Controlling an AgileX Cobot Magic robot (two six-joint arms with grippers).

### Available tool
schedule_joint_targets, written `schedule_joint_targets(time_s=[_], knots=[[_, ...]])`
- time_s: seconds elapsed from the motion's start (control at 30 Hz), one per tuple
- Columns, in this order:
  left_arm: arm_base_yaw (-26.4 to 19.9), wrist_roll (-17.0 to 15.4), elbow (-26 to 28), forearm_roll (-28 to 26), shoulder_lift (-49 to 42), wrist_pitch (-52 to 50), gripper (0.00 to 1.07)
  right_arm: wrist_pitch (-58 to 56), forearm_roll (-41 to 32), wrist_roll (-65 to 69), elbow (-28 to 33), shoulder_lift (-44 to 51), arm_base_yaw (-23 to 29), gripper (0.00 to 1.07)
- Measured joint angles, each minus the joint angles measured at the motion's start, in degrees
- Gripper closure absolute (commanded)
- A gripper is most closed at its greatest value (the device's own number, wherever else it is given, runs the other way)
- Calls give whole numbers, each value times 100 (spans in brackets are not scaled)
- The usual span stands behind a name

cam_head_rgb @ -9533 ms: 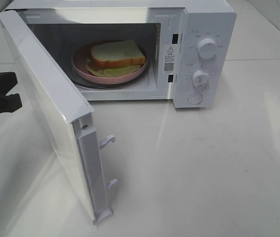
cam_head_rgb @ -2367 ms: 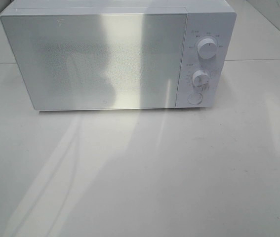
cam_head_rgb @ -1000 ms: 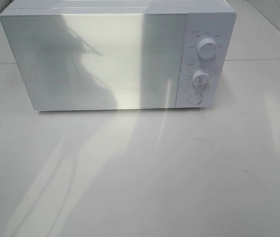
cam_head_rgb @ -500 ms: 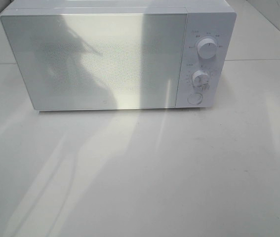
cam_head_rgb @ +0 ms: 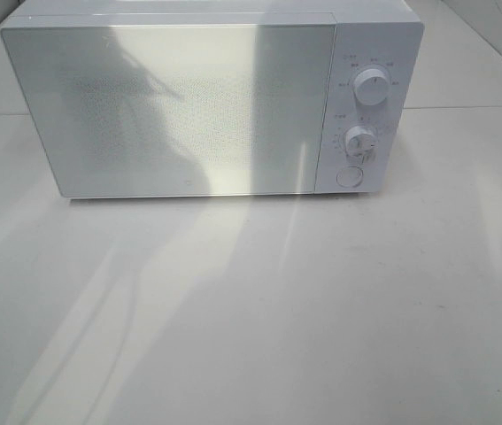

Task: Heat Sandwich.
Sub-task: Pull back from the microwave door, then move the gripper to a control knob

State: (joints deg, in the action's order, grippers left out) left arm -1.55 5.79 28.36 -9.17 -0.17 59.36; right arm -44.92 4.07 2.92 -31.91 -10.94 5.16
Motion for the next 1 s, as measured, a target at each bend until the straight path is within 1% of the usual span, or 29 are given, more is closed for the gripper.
schedule_joint_targets(time_s=[0.1, 0.2, 0.27, 0.3, 0.4, 0.43, 0.53, 0.6, 0.73, 0.9, 1.0], knots=[[0, 0, 0, 0, 0, 0, 8, 178, 0, 0, 0, -269, 0, 31], [0, 0, 0, 0, 0, 0, 8, 579, 0, 0, 0, -831, 0, 31], [0, 0, 0, 0, 0, 0, 8, 670, 0, 0, 0, -940, 0, 31], [0, 0, 0, 0, 0, 0, 8, 882, 0, 0, 0, -1180, 0, 31], [0, 0, 0, 0, 0, 0, 8, 1255, 0, 0, 0, -1576, 0, 31], [0, 0, 0, 0, 0, 0, 8, 1255, 0, 0, 0, -1576, 0, 31], [0, 0, 0, 0, 0, 0, 8, 1736, 0, 0, 0, -2103, 0, 31], [0, 0, 0, 0, 0, 0, 8, 1839, 0, 0, 0, -2217, 0, 31], [0, 0, 0, 0, 0, 0, 8, 2578, 0, 0, 0, -3065, 0, 31], [0, 0, 0, 0, 0, 0, 8, 2962, 0, 0, 0, -3466, 0, 31], [0, 0, 0, 0, 0, 0, 8, 3547, 0, 6, 0, -3982, 0, 31]])
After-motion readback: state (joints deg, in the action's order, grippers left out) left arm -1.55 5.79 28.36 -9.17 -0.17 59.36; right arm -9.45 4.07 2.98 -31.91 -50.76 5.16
